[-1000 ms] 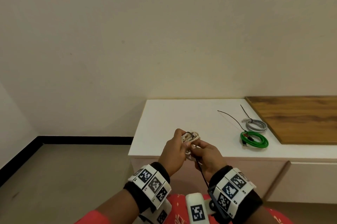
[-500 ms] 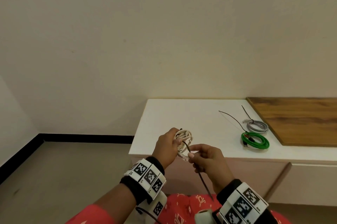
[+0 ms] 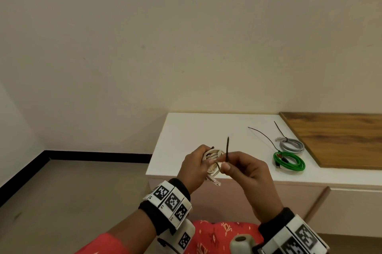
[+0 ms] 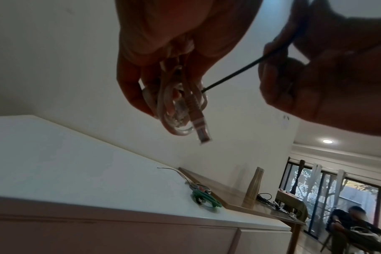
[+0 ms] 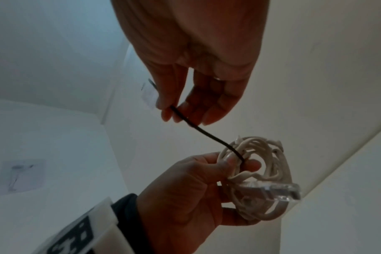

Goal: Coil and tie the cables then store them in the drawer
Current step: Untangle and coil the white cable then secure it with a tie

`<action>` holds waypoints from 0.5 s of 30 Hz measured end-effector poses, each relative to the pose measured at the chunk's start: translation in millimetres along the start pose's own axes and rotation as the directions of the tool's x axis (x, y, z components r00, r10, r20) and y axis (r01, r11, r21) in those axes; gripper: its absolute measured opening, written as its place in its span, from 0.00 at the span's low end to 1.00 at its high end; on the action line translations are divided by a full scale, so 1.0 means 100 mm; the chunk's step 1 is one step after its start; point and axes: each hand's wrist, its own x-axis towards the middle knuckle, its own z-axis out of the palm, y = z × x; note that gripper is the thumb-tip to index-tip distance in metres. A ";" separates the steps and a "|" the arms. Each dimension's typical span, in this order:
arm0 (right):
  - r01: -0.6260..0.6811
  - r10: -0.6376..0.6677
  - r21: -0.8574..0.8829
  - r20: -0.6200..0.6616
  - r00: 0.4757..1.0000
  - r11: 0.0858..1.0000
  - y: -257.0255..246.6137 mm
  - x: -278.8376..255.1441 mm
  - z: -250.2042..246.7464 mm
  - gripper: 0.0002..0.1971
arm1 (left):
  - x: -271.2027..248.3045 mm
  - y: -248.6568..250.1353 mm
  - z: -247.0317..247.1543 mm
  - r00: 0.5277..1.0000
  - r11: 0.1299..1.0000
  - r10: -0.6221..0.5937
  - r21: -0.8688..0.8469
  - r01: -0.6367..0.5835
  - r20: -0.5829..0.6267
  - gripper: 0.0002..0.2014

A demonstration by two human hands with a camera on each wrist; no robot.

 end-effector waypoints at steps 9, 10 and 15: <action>-0.273 0.278 0.058 -0.095 0.956 0.960 0.07 0.15 -0.07 0.06 | -0.04 0.07 0.04 1.000 0.989 0.018 -0.145 -0.019 -0.005 0.07; -0.277 0.281 0.059 -0.094 0.955 0.959 0.06 0.15 -0.07 0.06 | -0.05 0.07 0.04 1.000 0.986 0.021 -0.163 -0.021 -0.006 0.08; -0.251 0.249 -0.013 -0.089 0.964 0.968 0.01 0.17 -0.08 0.08 | -0.06 0.08 0.06 0.998 0.979 0.062 -0.192 -0.066 -0.026 0.08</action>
